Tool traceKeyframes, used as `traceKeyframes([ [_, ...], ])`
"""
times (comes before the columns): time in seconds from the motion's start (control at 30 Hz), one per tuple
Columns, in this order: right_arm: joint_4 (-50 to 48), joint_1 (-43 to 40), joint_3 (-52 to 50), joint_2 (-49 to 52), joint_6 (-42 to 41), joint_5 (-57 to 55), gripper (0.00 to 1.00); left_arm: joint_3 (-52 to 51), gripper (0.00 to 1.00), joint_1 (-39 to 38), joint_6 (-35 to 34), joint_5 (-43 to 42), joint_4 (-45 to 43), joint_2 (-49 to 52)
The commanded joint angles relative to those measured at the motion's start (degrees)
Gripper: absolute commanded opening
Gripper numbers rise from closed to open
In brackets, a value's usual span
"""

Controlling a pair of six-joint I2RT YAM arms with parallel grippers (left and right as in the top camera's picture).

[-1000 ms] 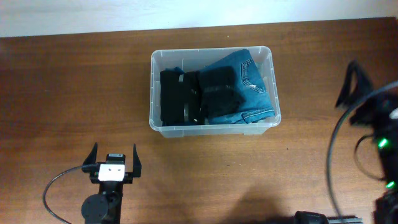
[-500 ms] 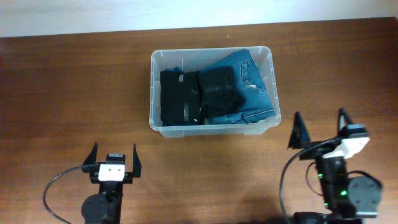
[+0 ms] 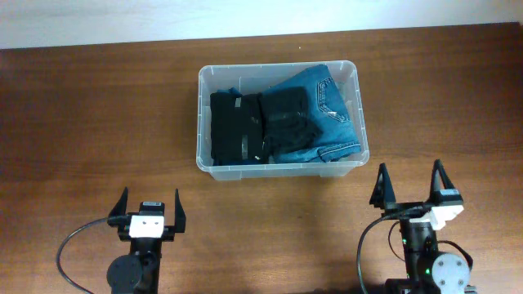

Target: Pack container

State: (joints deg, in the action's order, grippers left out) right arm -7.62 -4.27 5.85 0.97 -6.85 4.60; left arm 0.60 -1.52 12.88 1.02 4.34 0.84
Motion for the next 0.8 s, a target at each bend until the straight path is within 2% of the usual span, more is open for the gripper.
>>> traceKeyframes([
  [0.0,-5.8,0.6,-3.1,-0.8,-2.3,-1.4,0.98,-0.1,0.99,0.3,0.5,-0.2,0.4,-0.5],
  [0.13,-7.6,0.6,-5.6,-0.8,-2.6,-1.4,0.98,-0.1,0.99,0.3,0.5,-0.2,0.4,-0.5],
  [0.53,12.0,0.6,-5.5,-0.8,-2.8,1.4,0.98,-0.1,0.99,0.3,0.5,-0.2,0.4,-0.5],
  [0.77,11.7,0.6,-5.5,-0.8,-2.8,1.2,0.98,-0.1,0.99,0.3,0.5,-0.2,0.4,-0.5],
])
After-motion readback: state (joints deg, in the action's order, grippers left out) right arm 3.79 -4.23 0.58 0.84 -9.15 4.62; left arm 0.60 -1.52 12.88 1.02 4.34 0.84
